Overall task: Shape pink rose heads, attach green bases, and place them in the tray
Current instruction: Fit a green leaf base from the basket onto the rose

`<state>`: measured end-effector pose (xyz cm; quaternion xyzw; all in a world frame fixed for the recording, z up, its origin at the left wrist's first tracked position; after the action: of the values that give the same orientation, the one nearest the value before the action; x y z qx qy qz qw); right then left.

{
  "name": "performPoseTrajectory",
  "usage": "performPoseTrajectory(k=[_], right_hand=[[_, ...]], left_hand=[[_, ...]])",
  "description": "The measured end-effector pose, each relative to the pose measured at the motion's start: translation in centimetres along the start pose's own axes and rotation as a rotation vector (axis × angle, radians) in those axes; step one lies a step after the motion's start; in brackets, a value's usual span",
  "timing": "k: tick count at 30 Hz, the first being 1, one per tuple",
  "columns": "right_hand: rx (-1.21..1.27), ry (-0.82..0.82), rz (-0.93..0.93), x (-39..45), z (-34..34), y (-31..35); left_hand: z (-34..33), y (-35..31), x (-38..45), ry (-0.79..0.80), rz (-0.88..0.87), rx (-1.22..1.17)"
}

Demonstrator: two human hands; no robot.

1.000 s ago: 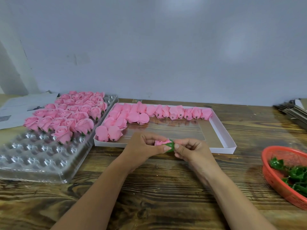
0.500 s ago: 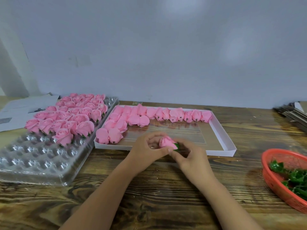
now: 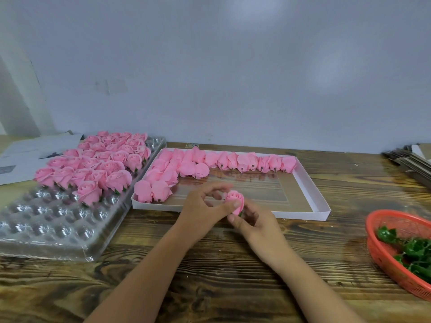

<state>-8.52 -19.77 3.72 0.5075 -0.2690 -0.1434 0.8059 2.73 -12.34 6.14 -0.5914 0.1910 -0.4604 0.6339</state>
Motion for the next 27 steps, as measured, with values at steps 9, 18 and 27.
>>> performPoseTrajectory(k=[9, 18, 27], right_hand=[[-0.136, 0.073, 0.059, -0.6, -2.4, 0.9], [-0.094, -0.017, 0.06, -0.7, -1.1, 1.1], [-0.065, -0.126, 0.079, -0.7, 0.0, 1.3]], left_hand=[[-1.8, -0.5, -0.6, 0.108, -0.026, -0.18], [-2.9, -0.4, -0.8, 0.227, -0.003, -0.121], [-3.1, 0.3, -0.7, 0.214, 0.07, -0.185]])
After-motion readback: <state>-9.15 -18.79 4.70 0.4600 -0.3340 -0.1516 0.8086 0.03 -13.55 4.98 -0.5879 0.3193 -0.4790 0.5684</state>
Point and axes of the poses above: each hand's wrist, its own x-axis towards the middle knuckle, its own z-axis out of the back of the hand, y = z × x, the point moved 10 cm from there along x, towards the middle knuckle, and after that the axes turned 3 degrees about y, right-handed, at the moved point
